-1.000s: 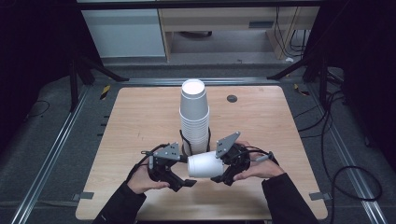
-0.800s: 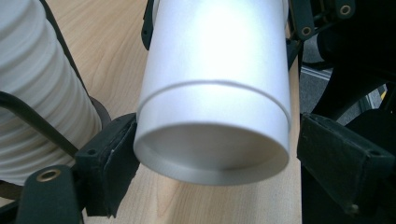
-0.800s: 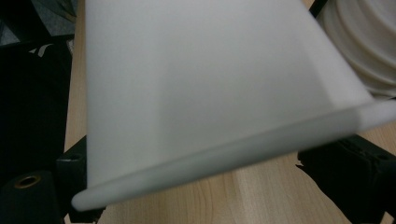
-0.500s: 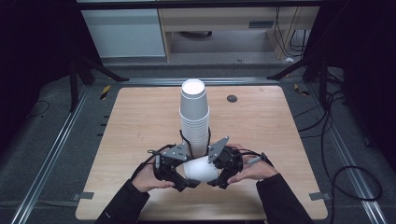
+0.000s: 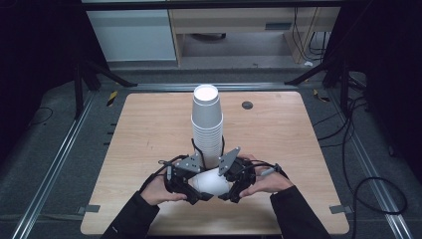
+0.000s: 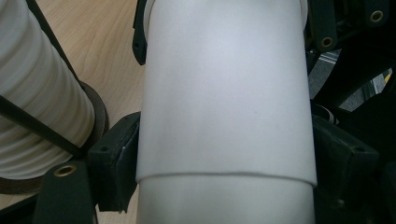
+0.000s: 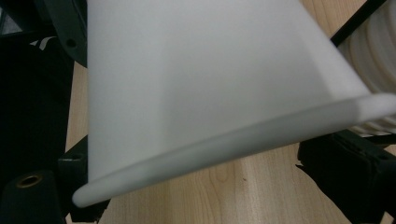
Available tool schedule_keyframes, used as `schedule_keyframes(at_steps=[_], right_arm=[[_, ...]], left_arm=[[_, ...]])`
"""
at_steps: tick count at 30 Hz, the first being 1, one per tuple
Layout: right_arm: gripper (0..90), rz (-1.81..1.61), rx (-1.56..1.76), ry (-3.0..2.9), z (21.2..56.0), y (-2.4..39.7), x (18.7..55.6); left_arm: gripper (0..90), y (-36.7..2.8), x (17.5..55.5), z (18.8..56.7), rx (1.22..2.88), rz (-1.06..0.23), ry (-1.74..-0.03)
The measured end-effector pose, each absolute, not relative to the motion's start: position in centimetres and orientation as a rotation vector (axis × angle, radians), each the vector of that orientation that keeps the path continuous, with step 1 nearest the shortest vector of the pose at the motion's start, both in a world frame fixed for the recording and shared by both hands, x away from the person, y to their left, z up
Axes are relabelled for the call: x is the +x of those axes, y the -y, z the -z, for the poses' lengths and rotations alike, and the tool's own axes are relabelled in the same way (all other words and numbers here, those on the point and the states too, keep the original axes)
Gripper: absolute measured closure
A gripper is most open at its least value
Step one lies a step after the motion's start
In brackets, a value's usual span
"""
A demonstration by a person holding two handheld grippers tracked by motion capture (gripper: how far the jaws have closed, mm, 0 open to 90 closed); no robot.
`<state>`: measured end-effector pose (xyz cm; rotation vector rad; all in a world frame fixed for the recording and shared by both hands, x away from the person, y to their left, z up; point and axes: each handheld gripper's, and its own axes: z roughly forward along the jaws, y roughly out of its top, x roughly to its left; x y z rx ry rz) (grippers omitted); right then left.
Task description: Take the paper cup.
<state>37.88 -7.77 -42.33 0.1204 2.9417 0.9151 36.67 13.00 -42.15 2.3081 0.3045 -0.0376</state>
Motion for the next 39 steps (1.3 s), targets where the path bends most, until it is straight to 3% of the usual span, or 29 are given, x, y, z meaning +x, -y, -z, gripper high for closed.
schedule_keyframes(at_steps=[21, 39], right_arm=[[4.4, -0.944, 0.114, -2.937, 42.2, 8.0, 37.7], [2.3, -1.187, 0.232, -2.814, 40.0, 10.8, 38.0]], left_arm=[[21.1, -13.2, 36.6, 42.0, 2.3, 0.031, -0.31], [20.9, -14.6, 36.7, 42.0, 2.3, 0.003, -0.339]])
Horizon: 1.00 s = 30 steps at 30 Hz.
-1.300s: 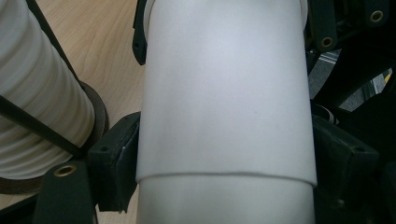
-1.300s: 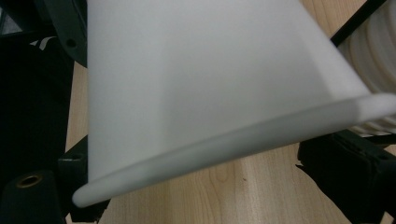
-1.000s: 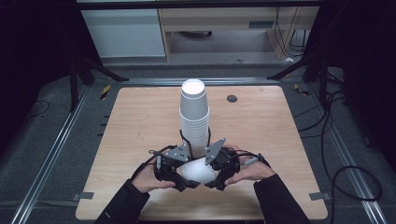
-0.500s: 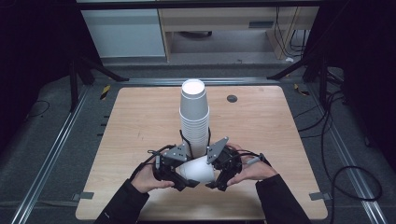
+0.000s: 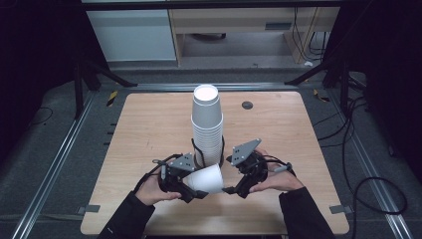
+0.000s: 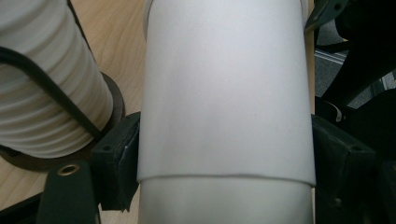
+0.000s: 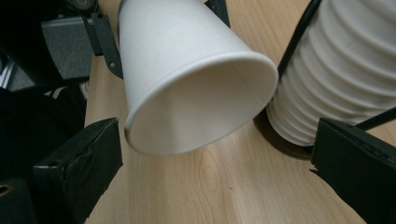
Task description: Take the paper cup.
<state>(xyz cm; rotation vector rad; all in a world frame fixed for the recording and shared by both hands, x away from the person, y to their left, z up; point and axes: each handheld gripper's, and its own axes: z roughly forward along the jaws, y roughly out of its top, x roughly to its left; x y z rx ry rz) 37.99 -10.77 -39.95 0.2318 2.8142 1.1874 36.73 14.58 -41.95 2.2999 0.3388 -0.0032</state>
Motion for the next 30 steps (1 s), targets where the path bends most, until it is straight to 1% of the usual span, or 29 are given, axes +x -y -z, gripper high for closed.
schedule_keyframes(at_steps=[7, 14, 23, 30], right_arm=[[2.1, -1.288, 0.29, -2.739, 39.6, 12.6, 37.6], [2.2, -1.327, 0.367, -2.709, 39.9, 14.0, 37.2], [4.5, -1.435, 0.459, -2.614, 41.2, 15.3, 36.6], [4.2, -1.496, 0.51, -2.589, 41.7, 15.7, 36.5]], left_arm=[[20.8, -15.9, 36.5, 42.1, 2.257, -0.005, -0.367], [20.7, -16.8, 36.6, 42.1, 2.214, -0.007, -0.382], [20.7, -16.9, 36.8, 42.0, 2.164, -0.011, -0.382], [20.6, -16.4, 36.9, 42.2, 2.159, -0.007, -0.365]])
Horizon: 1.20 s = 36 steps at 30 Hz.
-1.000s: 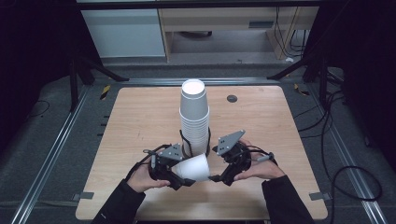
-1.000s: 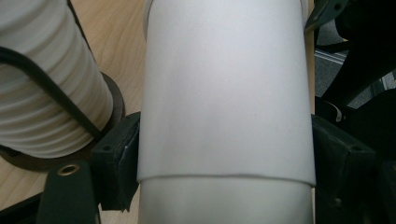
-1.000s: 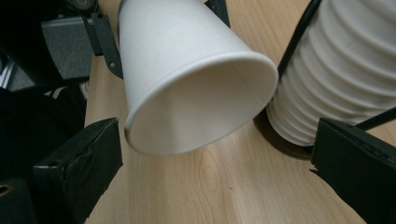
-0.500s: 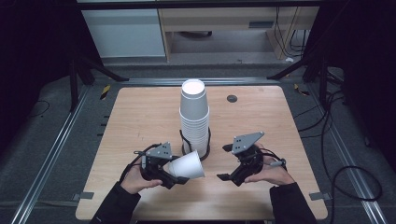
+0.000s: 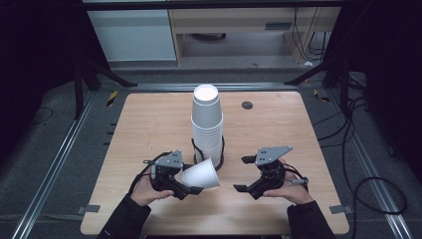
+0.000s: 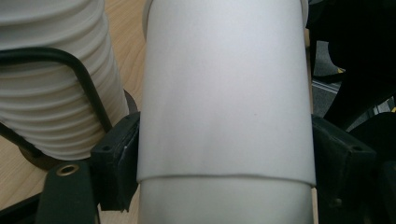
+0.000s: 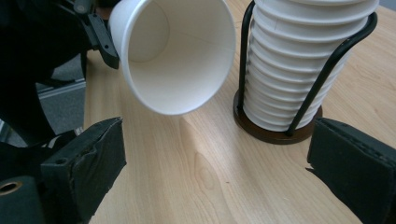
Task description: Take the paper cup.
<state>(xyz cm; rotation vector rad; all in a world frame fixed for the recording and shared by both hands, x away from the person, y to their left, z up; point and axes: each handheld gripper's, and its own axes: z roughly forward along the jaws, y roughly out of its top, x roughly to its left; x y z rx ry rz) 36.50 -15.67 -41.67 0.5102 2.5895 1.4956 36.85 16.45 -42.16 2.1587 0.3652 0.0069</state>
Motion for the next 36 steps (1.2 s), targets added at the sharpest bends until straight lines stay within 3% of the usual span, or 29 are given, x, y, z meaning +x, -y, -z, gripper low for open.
schedule_keyframes(at_steps=[36], right_arm=[[3.5, -1.705, 0.463, -2.58, 41.6, 14.0, 35.5]], left_arm=[[20.6, -13.7, 36.0, 41.1, 2.119, -0.009, -0.213]])
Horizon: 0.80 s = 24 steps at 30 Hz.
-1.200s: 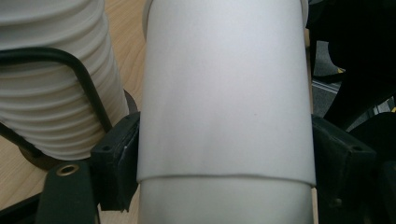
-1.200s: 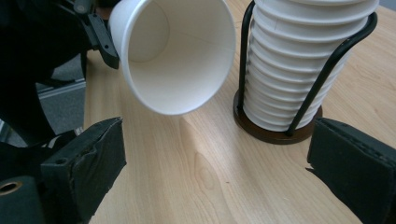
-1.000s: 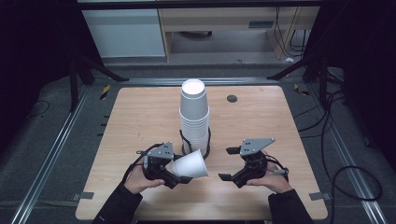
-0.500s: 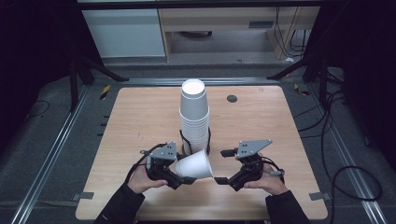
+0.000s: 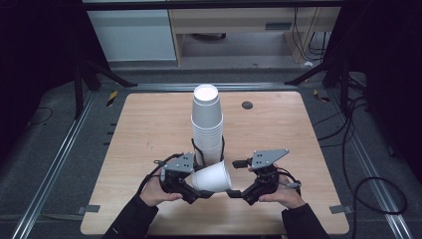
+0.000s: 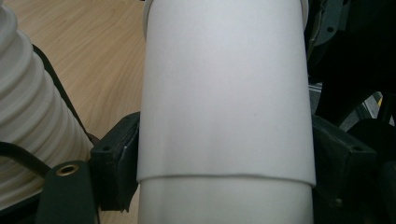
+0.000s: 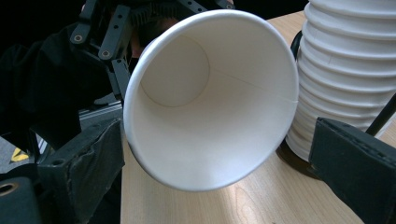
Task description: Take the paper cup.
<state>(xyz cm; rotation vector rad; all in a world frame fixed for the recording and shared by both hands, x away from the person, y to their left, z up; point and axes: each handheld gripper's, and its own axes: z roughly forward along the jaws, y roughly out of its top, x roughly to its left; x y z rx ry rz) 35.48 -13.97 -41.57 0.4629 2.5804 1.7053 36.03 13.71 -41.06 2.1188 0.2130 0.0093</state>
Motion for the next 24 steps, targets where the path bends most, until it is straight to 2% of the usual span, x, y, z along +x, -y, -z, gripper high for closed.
schedule_keyframes(at_steps=[24], right_arm=[[3.5, -1.745, 0.485, -2.611, 42.2, 13.42, 35.86]], left_arm=[[20.6, -13.36, 35.63, 40.7, 2.083, -0.017, -0.192]])
